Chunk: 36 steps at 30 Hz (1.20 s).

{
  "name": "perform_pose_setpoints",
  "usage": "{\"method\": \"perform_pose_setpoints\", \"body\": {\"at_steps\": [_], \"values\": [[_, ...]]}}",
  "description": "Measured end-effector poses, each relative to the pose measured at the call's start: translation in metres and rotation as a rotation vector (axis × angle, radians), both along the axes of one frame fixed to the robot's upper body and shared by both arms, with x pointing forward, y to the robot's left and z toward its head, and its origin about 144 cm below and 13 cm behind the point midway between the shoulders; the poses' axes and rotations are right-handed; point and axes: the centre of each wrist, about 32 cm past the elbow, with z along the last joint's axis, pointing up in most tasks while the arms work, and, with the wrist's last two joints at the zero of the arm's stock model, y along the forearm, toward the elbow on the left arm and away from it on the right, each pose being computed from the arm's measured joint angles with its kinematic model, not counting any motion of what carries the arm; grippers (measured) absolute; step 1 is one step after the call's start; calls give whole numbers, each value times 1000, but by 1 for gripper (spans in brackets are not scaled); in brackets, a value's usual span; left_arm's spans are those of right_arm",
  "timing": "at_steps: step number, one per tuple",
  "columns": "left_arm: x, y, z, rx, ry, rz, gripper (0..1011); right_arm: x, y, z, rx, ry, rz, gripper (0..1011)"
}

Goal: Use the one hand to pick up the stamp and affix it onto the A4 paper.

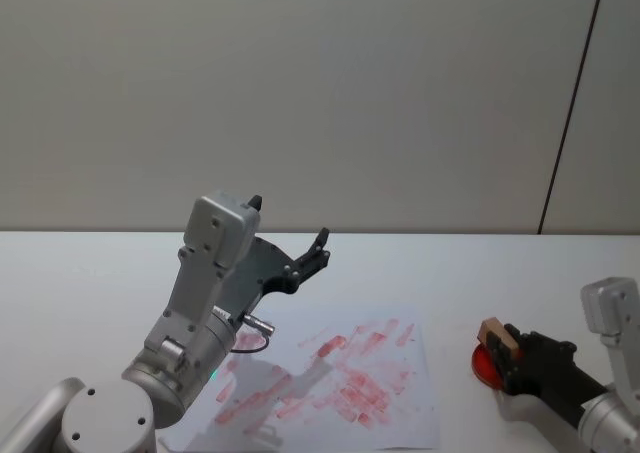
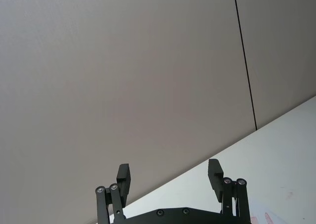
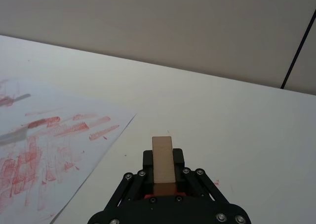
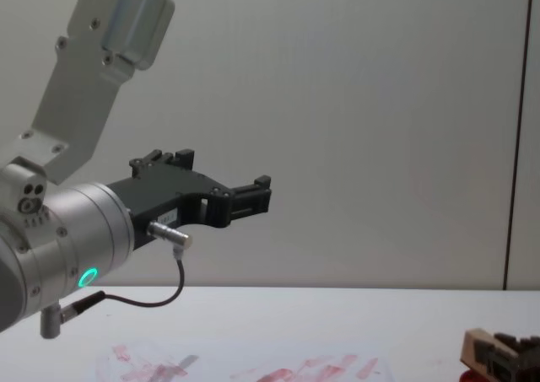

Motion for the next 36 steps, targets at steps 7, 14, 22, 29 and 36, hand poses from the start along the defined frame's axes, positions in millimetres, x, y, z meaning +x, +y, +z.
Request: {"method": "perform_pose_setpoints", "body": {"at_steps": [7,14,22,29,36], "values": [[0,0,0,0,0,0,1003,0,5,7,13,-53,34,216],[0,0,0,0,0,0,1002,1,19,18,31,-99,94,216],[0,0,0,0,0,0,1002,5,40,26,41,-119,157,216],[0,0,0,0,0,0,1002,11,54,23,33,-99,183,216],[0,0,0,0,0,0,1003,16,65,17,20,-63,198,216]]}}
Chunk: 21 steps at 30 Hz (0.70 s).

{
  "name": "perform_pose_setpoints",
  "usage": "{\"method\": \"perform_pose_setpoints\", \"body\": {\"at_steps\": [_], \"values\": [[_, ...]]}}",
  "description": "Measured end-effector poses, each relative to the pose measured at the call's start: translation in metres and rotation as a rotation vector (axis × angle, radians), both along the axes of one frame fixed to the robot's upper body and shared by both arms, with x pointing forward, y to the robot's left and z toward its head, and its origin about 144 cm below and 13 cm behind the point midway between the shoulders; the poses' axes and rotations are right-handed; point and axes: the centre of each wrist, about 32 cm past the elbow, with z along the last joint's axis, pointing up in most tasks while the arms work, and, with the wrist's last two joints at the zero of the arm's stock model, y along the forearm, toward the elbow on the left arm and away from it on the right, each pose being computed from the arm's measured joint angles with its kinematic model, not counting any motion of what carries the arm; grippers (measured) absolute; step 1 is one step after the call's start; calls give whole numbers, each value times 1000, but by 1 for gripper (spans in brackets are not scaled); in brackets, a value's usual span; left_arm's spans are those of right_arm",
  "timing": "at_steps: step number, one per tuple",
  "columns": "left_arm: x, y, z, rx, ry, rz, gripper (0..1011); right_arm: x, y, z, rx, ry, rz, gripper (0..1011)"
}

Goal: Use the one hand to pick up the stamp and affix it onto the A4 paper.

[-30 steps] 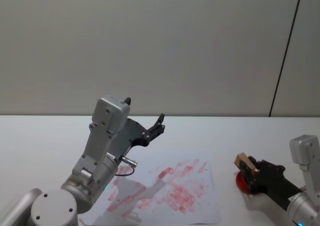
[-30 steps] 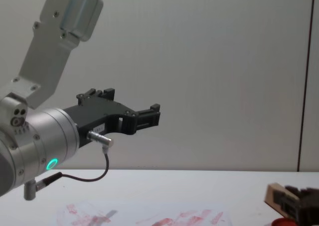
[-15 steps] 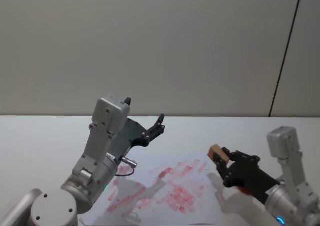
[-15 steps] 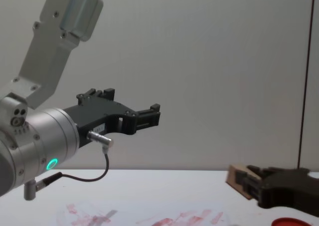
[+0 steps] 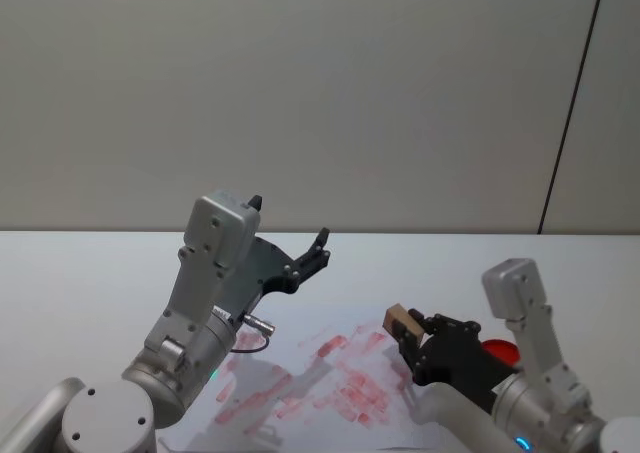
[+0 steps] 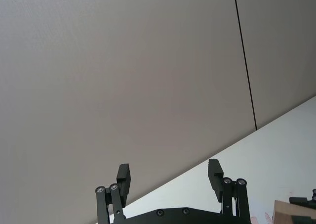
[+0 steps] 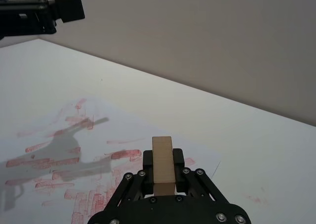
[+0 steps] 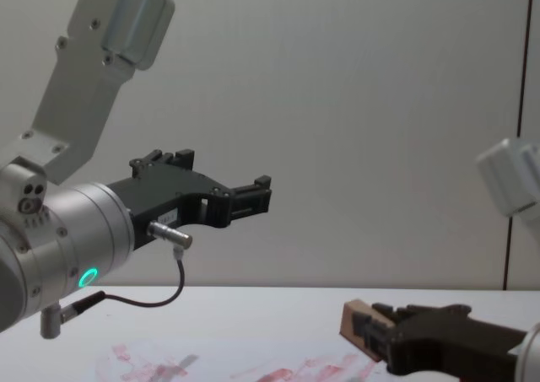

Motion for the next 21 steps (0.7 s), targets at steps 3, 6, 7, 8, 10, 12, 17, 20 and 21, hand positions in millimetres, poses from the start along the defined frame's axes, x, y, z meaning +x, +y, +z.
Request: {"method": "perform_pose_setpoints", "body": {"at_steps": [3,6,7,8,10,12,17,20,21], "values": [[0,0,0,0,0,0,1002,2,4,-2,-8,13,5,216],[0,0,0,0,0,0,1002,4,6,-5,-17,26,8,216],[0,0,0,0,0,0,1003,5,7,-6,-21,32,9,216],[0,0,0,0,0,0,1003,6,7,-6,-24,35,10,216],[0,0,0,0,0,0,1003,7,9,-8,-30,44,11,216],[0,0,0,0,0,0,1003,8,9,-9,-35,50,11,216],[0,0,0,0,0,0,1002,11,10,-12,-46,67,10,216],[0,0,0,0,0,0,1002,13,11,-14,-53,78,10,216],[0,0,0,0,0,0,1002,13,11,-14,-53,80,10,216]]}}
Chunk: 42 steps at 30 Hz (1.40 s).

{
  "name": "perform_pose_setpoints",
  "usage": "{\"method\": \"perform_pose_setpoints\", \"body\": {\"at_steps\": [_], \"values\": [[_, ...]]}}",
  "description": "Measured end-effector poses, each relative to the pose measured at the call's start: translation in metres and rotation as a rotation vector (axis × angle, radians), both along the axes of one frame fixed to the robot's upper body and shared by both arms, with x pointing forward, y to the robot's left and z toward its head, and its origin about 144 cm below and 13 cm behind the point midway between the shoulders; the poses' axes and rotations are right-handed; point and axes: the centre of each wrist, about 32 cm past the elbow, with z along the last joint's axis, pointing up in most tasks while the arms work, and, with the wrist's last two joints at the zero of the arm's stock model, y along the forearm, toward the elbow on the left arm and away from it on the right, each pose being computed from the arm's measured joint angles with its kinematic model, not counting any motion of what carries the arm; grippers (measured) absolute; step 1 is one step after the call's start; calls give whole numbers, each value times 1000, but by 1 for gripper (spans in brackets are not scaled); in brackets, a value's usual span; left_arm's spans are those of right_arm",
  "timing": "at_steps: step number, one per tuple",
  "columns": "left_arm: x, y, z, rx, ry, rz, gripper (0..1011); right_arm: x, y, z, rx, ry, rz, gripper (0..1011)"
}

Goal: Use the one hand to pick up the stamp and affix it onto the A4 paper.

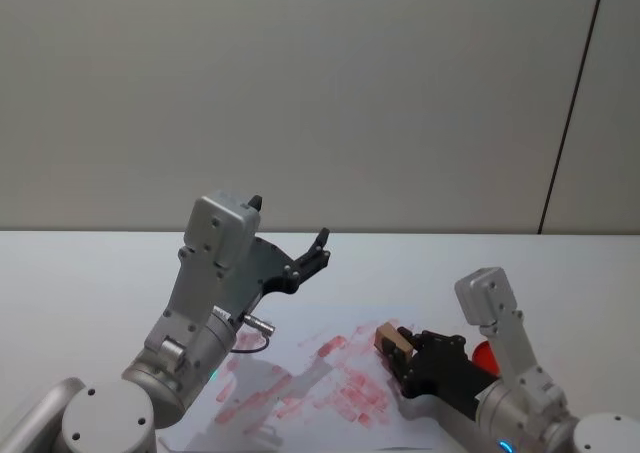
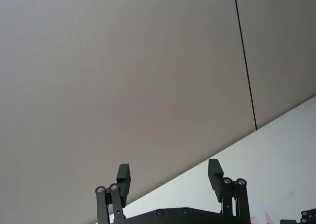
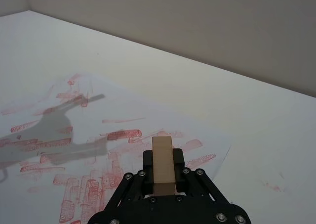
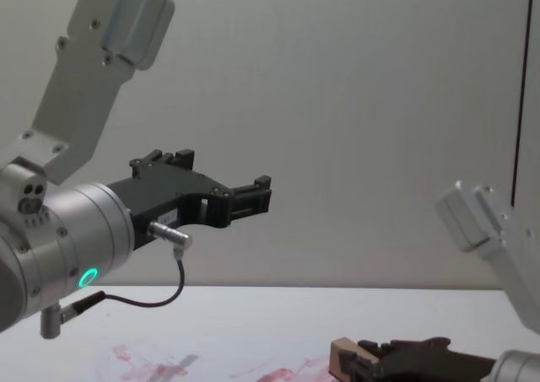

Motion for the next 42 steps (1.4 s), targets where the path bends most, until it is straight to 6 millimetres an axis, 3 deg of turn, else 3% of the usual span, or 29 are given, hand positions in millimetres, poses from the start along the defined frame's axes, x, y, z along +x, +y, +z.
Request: {"method": "perform_pose_setpoints", "body": {"at_steps": [36,42], "values": [[0,0,0,0,0,0,1002,11,1,0,-30,54,11,216],[0,0,0,0,0,0,1002,10,-1,8,6,-3,-9,216]]}}
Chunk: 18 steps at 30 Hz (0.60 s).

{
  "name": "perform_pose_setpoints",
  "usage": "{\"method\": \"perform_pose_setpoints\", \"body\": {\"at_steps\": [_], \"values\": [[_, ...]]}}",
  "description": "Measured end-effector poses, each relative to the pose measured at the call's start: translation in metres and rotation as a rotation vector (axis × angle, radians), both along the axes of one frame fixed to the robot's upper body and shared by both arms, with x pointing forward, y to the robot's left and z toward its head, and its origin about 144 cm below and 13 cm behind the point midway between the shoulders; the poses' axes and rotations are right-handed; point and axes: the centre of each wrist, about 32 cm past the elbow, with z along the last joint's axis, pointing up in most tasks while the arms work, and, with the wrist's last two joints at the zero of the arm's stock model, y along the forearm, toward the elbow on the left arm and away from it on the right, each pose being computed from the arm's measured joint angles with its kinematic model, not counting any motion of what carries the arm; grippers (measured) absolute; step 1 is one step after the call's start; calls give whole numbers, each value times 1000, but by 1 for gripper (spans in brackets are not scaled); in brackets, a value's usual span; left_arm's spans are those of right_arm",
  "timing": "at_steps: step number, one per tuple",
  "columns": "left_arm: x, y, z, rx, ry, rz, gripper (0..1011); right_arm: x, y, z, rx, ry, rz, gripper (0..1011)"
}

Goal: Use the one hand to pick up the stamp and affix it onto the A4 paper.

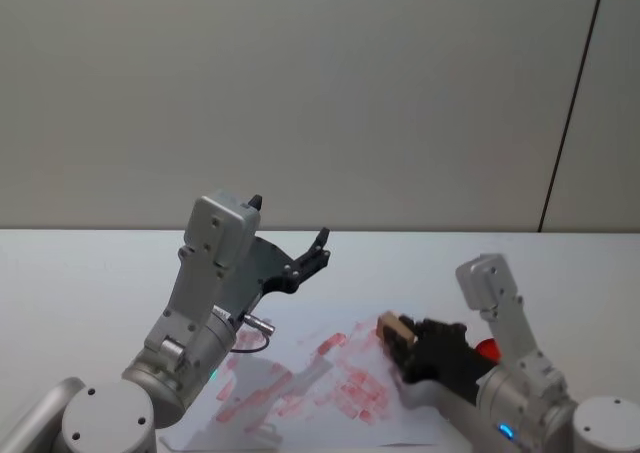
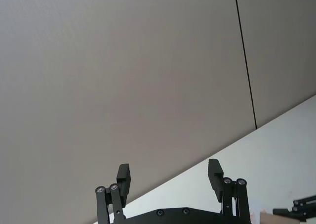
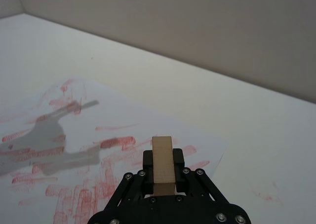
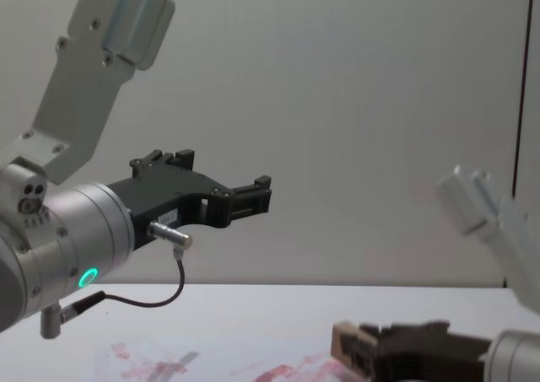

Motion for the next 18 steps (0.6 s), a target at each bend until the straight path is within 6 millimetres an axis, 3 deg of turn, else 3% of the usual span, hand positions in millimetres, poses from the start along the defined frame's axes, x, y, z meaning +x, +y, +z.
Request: {"method": "perform_pose_setpoints", "body": {"at_steps": [18], "values": [[0,0,0,0,0,0,1002,-8,-26,28,71,-152,-97,216]]}}
